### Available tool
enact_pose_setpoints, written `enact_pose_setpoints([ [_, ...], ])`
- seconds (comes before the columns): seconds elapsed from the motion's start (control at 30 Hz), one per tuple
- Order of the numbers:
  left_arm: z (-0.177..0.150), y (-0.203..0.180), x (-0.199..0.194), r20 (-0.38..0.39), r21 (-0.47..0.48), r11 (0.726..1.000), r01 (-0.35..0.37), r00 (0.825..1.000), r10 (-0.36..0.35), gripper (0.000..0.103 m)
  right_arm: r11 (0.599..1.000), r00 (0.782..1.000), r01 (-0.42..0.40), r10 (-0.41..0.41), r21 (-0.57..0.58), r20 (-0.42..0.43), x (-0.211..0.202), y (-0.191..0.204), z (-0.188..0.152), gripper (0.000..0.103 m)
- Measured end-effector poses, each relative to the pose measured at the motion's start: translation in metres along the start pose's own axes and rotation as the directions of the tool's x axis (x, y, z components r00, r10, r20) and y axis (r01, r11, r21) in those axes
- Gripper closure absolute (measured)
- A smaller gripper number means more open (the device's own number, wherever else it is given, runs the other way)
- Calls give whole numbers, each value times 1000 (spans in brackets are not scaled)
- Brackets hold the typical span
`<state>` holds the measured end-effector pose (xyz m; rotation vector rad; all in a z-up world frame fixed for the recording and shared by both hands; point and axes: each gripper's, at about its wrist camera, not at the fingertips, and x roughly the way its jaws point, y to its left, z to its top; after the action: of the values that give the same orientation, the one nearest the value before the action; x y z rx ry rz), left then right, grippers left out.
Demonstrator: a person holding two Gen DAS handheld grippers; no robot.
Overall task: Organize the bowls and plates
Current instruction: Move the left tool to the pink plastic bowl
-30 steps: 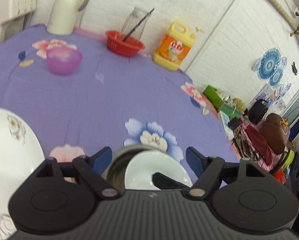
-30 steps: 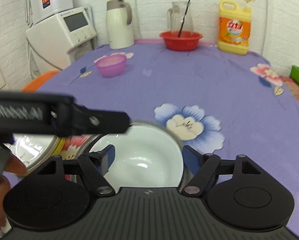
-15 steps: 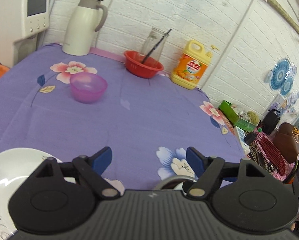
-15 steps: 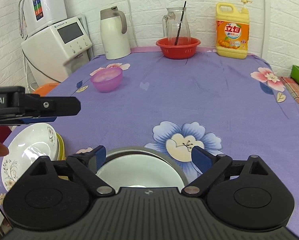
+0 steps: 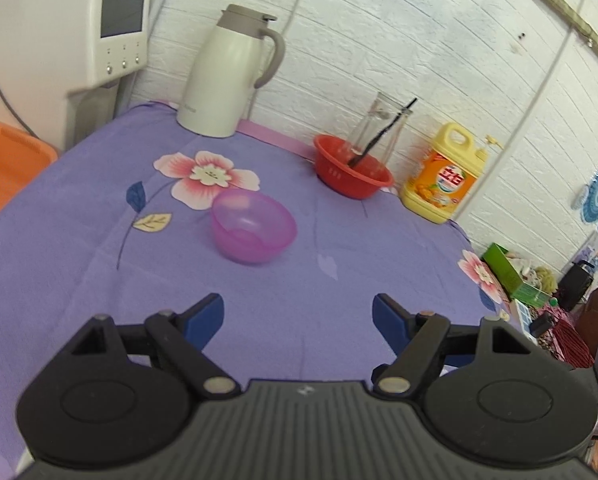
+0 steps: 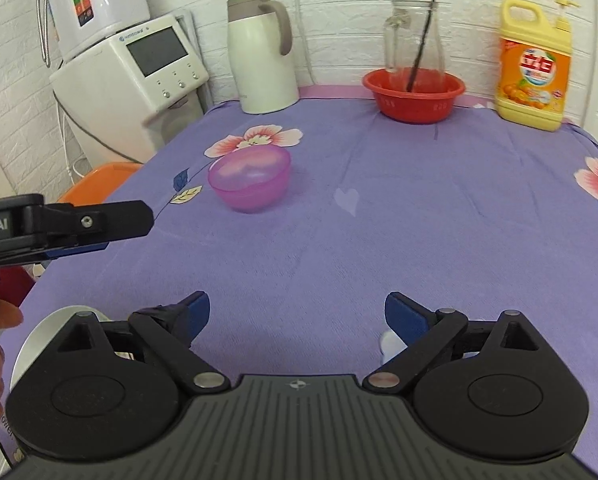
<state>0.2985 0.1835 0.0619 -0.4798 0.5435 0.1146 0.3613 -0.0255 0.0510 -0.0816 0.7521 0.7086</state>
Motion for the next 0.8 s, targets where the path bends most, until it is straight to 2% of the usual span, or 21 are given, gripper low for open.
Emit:
enact_pose_setpoints([
  [0.23, 15, 24, 44, -62, -18, 998, -54, 997, 53, 27, 999, 999, -22, 21, -30, -43, 39, 5, 20, 0],
  [0.3, 24, 33, 56, -81, -23, 999, -49, 996, 47, 27, 999, 998, -18, 16, -40, -65, 50, 3, 25, 0],
  [0.4, 44, 47, 75, -78, -22, 996, -81, 994, 79, 27, 998, 996, -9, 3, -67, -94, 63, 1, 35, 0],
  [0.5, 65, 57, 92, -60, -30, 994, -105, 993, 103, 27, 996, 996, 9, -17, -89, -91, 74, -3, 49, 0],
  [0.6, 78, 65, 115, -79, -42, 990, -131, 989, 128, 27, 996, 997, 4, -11, -90, -77, 88, -6, 67, 0],
  [0.8, 83, 67, 156, -133, -26, 987, -160, 979, 155, 27, 992, 995, -30, 18, -126, -97, 123, 2, 84, 0],
])
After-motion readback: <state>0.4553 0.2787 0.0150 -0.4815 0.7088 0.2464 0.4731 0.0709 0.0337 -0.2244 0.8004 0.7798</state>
